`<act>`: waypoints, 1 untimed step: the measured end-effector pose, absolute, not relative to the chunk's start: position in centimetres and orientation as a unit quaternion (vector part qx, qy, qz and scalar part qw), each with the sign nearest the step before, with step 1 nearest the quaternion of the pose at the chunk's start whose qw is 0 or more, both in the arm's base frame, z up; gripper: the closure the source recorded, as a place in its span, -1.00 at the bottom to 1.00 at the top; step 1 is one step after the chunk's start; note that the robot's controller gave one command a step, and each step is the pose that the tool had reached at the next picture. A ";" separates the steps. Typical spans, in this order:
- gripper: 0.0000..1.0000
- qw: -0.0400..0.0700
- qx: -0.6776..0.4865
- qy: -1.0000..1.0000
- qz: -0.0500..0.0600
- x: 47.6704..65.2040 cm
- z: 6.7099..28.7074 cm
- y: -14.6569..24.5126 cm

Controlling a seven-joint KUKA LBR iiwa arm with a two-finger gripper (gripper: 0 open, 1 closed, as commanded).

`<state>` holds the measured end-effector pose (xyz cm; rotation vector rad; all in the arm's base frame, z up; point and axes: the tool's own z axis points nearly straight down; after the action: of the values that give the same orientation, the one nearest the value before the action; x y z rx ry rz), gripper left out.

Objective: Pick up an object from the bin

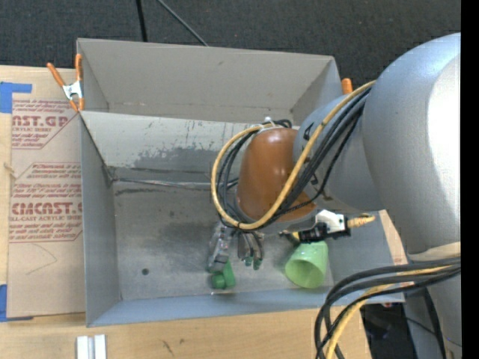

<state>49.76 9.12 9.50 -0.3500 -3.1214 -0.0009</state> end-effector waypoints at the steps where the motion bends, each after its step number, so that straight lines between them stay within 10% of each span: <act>1: 1.00 -0.001 0.240 -0.971 0.000 51.5 10.7 8.4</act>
Offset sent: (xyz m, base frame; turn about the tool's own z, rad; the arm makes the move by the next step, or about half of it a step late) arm 0.0169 -0.0080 0.0125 -0.7070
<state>51.48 8.38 10.72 0.7544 -3.0516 -0.0010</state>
